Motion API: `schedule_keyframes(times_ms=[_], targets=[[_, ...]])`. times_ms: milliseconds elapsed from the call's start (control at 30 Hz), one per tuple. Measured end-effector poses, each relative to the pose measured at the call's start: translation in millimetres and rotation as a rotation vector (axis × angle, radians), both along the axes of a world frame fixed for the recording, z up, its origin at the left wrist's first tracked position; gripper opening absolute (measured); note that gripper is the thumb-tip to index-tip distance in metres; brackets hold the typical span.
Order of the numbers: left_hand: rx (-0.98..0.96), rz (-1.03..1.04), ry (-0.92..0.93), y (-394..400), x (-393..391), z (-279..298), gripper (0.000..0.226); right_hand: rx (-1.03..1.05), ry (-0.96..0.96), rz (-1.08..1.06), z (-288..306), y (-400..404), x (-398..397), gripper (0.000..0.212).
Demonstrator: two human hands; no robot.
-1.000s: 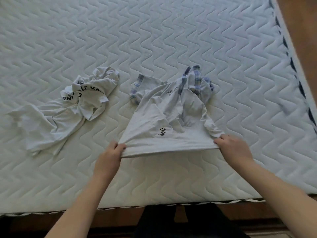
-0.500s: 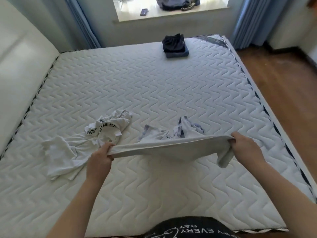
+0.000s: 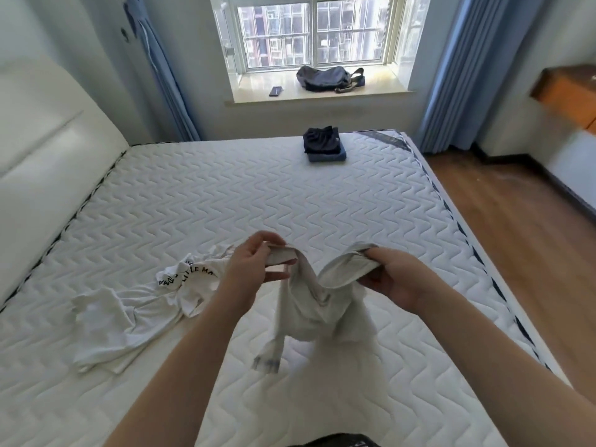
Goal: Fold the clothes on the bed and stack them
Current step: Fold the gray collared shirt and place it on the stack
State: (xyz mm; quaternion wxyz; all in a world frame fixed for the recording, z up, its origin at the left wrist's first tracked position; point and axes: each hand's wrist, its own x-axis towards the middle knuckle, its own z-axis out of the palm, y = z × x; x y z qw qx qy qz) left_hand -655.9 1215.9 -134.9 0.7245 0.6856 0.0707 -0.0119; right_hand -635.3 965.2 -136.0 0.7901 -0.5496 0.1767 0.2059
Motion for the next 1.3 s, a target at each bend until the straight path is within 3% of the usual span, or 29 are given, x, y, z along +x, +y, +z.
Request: schedule_keyframes(times_ms=[67,133,267,400,500,600,767,1033,1100,1200,1300], targets=[[0.102,-0.085,-0.007,-13.7,-2.1,-2.1,0.038,0.028,0.002,0.027,7.3,11.1,-0.8,0.017],[0.245,-0.21,-0.033,-21.0,-7.8,-8.1,0.02,0.051,-0.033,0.106,10.2,18.5,-3.3,0.016],[0.587,-0.355,-0.191,-26.6,-17.4,-20.3,0.056,0.072,-0.096,0.304,3.4,23.5,-10.9,0.014],[0.623,-0.216,-0.261,-25.5,-19.5,-25.5,0.043,-0.091,-0.171,0.444,-9.9,13.9,-14.0,0.015],[0.62,-0.207,-0.307,-16.9,-18.8,-20.7,0.044,-0.374,-0.29,0.48,-14.3,5.7,-8.6,0.022],[0.626,-0.265,-0.327,-12.2,-18.2,-14.9,0.048,-0.702,-0.455,0.447,-18.6,7.0,2.3,0.011],[0.654,-0.342,-0.407,-11.3,-13.3,-12.8,0.039,-0.556,-0.499,0.71,-29.5,29.3,5.2,0.023],[0.6,-0.236,-0.415,-5.1,-16.3,-13.4,0.04,-0.751,-0.671,0.585,-39.2,47.9,7.3,0.01],[0.558,-0.168,-0.356,-2.6,-17.4,-16.1,0.044,-0.798,-0.603,0.485,-42.0,46.4,10.3,0.015],[0.604,-0.075,-0.282,8.2,-17.4,-24.1,0.049,-0.566,-0.371,0.269,-46.7,39.3,15.4,0.025],[0.753,-0.01,-0.337,24.3,-11.8,-27.3,0.041,-0.384,-0.19,0.033,-46.4,26.3,23.7,0.028]])
